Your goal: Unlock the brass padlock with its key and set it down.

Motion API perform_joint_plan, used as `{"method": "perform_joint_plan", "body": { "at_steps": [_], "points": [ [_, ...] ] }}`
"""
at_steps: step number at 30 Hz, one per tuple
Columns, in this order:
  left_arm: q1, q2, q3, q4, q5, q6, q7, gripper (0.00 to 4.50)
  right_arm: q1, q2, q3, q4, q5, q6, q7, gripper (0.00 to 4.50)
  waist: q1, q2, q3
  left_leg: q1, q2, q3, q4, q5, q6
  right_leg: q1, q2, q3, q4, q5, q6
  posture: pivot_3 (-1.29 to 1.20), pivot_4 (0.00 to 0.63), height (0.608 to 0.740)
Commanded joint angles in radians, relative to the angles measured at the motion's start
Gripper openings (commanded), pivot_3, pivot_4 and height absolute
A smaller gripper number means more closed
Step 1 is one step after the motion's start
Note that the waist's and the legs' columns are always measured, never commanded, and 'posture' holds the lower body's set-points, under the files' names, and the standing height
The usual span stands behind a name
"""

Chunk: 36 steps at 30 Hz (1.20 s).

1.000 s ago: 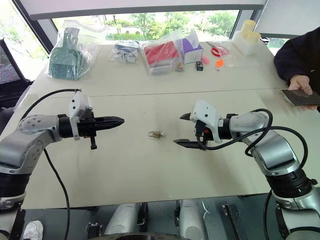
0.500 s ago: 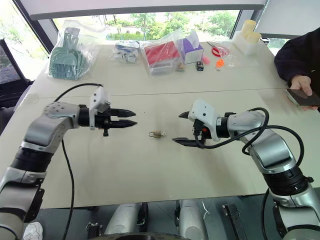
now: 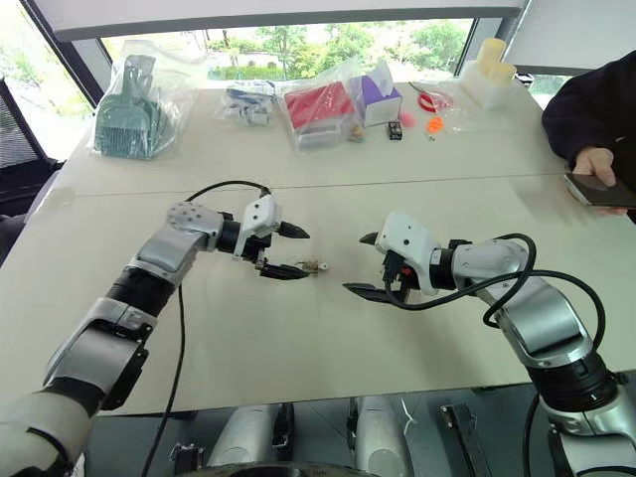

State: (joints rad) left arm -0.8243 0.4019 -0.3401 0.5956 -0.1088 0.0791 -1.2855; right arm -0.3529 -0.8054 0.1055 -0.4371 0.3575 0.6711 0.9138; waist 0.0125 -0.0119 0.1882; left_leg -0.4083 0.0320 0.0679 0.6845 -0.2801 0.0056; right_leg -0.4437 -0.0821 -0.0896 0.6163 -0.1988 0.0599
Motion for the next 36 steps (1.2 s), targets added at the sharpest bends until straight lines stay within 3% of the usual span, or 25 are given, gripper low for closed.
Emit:
{"method": "perform_joint_plan", "body": {
  "at_steps": [1, 4, 5, 14, 17, 25, 32, 36],
  "points": [
    [-0.018, -0.018, -0.013, 0.054, 0.05, -0.072, 0.007, 4.45, 0.003, -0.014, -0.036, -0.048, 0.009, -0.001, -0.01, 4.5, 0.001, 0.0, 0.0, 0.0, 0.0, 0.0, 0.0, 0.0, 0.0, 0.0, 0.0, 0.0, 0.0, 0.0, 0.0, 0.0, 0.15, 0.74],
    [-0.022, -0.037, -0.023, 0.116, 0.101, -0.137, 0.038, 4.45, 0.008, -0.021, -0.041, -0.054, 0.008, 0.001, -0.014, 4.5, 0.003, 0.0, 0.0, 0.0, 0.0, 0.0, 0.0, 0.0, 0.0, 0.0, 0.0, 0.0, 0.0, 0.0, 0.0, 0.0, 0.15, 0.74],
    [-0.024, -0.042, -0.022, 0.133, 0.11, -0.151, 0.043, 4.21, 0.008, -0.022, -0.041, -0.055, 0.008, 0.001, -0.014, 4.5, 0.005, 0.0, 0.0, 0.0, 0.0, 0.0, 0.0, 0.0, 0.0, 0.0, 0.0, 0.0, 0.0, 0.0, 0.0, 0.0, 0.15, 0.74],
    [-0.026, -0.056, -0.015, 0.196, 0.148, -0.216, 0.065, 0.85, -0.021, -0.017, -0.028, -0.033, -0.011, -0.019, -0.019, 4.5, 0.004, -0.001, -0.001, 0.001, 0.0, -0.001, 0.001, 0.0, 0.0, 0.002, -0.001, 0.0, 0.0, 0.0, -0.001, 0.0, 0.15, 0.74],
    [-0.036, -0.051, 0.002, 0.197, 0.139, -0.219, 0.073, 0.76, -0.056, 0.011, -0.007, -0.003, -0.056, -0.061, -0.056, 4.5, 0.002, -0.001, -0.001, 0.001, 0.0, -0.001, 0.001, 0.0, 0.0, 0.002, -0.001, 0.0, 0.001, 0.0, -0.001, 0.0, 0.15, 0.74],
    [-0.167, -0.051, 0.111, 0.195, 0.054, -0.116, 0.072, 0.76, -0.172, 0.12, 0.145, 0.177, -0.357, -0.334, -0.219, 4.5, 0.002, -0.001, -0.001, -0.001, 0.0, 0.0, 0.001, 0.0, 0.0, -0.001, 0.0, 0.0, 0.002, 0.0, 0.0, 0.0, 0.15, 0.74],
    [-0.219, -0.042, 0.137, 0.216, 0.062, -0.114, 0.045, 0.76, -0.24, 0.175, 0.282, 0.347, -0.631, -0.601, -0.331, 4.5, -0.003, -0.001, -0.001, -0.001, -0.001, 0.001, 0.001, 0.0, 0.0, -0.001, 0.0, 0.0, 0.0, 0.0, 0.001, 0.0, 0.15, 0.74],
    [-0.218, -0.041, 0.141, 0.205, 0.064, -0.11, 0.033, 0.76, -0.291, 0.22, 0.302, 0.435, -0.708, -0.691, -0.377, 4.5, -0.003, -0.001, -0.001, -0.001, 0.0, 0.001, 0.001, 0.0, 0.0, -0.001, 0.0, 0.0, 0.001, 0.0, 0.001, 0.0, 0.15, 0.74]
  ]
}}
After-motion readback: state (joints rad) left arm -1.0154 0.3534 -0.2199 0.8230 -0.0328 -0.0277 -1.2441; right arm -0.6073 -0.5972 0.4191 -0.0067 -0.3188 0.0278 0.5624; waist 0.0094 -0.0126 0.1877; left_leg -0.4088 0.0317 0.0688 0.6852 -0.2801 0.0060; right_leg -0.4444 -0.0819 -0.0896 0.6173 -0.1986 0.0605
